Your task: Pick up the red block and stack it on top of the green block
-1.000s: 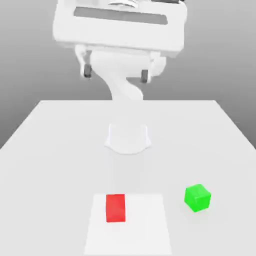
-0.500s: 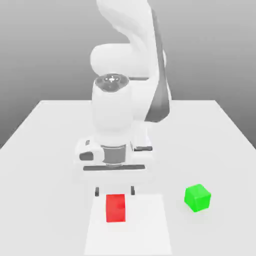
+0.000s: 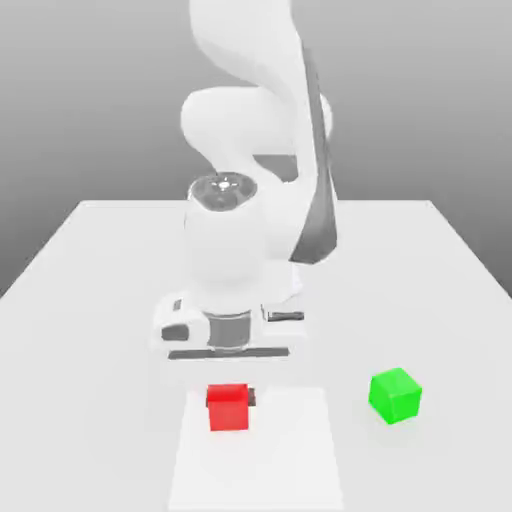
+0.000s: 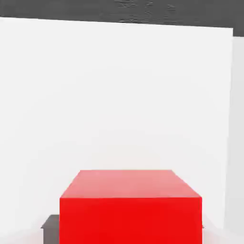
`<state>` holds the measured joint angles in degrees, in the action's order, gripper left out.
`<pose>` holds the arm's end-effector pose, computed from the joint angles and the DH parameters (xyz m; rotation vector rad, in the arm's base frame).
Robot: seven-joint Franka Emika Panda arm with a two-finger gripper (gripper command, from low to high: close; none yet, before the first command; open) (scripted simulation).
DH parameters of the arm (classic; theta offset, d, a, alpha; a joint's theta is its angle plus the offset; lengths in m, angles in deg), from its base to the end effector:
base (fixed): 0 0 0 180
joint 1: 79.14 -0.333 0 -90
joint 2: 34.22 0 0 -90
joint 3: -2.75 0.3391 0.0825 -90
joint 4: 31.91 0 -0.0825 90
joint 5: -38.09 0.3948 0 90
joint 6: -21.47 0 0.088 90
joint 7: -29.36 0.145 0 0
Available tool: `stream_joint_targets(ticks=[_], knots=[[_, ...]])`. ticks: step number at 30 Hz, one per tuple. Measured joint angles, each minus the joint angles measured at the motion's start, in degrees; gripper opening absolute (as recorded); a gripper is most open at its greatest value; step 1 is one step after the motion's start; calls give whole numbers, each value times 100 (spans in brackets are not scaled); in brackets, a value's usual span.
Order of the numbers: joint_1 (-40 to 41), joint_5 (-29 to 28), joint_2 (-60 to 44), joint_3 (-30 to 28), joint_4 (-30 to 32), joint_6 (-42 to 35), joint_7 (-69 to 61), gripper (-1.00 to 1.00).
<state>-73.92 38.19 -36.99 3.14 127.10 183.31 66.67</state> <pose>0.3874 -0.0328 0.1736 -2.9296 1.1315 -0.0012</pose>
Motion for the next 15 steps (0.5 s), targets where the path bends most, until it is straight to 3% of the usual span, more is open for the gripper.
stream_joint_targets(ticks=[15], knots=[[-2060, 309, 920, 1239, 50, -867, -940, -100]])
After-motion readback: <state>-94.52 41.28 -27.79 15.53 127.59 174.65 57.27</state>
